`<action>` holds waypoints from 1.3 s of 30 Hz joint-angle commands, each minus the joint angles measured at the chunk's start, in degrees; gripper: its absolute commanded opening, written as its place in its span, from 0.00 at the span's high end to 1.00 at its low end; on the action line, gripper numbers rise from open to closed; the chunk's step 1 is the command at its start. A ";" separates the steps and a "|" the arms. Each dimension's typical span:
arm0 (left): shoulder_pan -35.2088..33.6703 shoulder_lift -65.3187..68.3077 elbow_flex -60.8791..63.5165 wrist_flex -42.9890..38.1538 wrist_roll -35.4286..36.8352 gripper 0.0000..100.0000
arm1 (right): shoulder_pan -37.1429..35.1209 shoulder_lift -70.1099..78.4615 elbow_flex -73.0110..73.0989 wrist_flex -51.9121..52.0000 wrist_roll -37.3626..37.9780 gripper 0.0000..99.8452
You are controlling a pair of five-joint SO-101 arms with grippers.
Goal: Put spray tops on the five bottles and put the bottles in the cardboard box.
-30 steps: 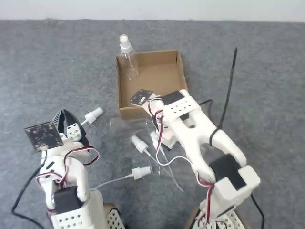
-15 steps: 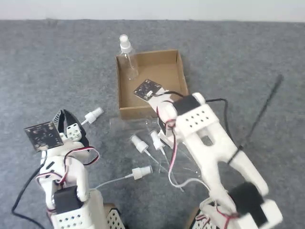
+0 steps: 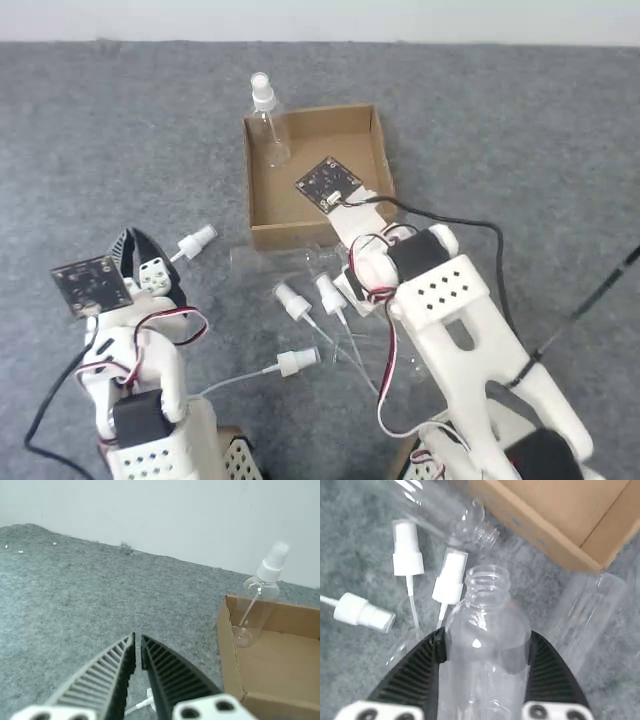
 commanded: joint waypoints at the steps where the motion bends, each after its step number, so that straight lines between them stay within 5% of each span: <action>1: -0.26 -1.05 -3.65 -1.76 -3.52 0.99 | -0.31 -3.21 0.88 -4.18 -0.79 0.90; 14: -3.16 -1.05 -17.63 13.45 -14.77 0.99 | -0.22 -3.30 3.25 -8.57 -3.60 0.90; 23: -8.62 -0.97 -20.35 18.55 -22.86 0.99 | 0.04 -3.30 5.45 -12.53 -3.60 0.90; 39: -8.62 6.86 -27.91 26.20 -30.86 0.99 | 0.13 -3.30 5.45 -12.53 -3.52 0.90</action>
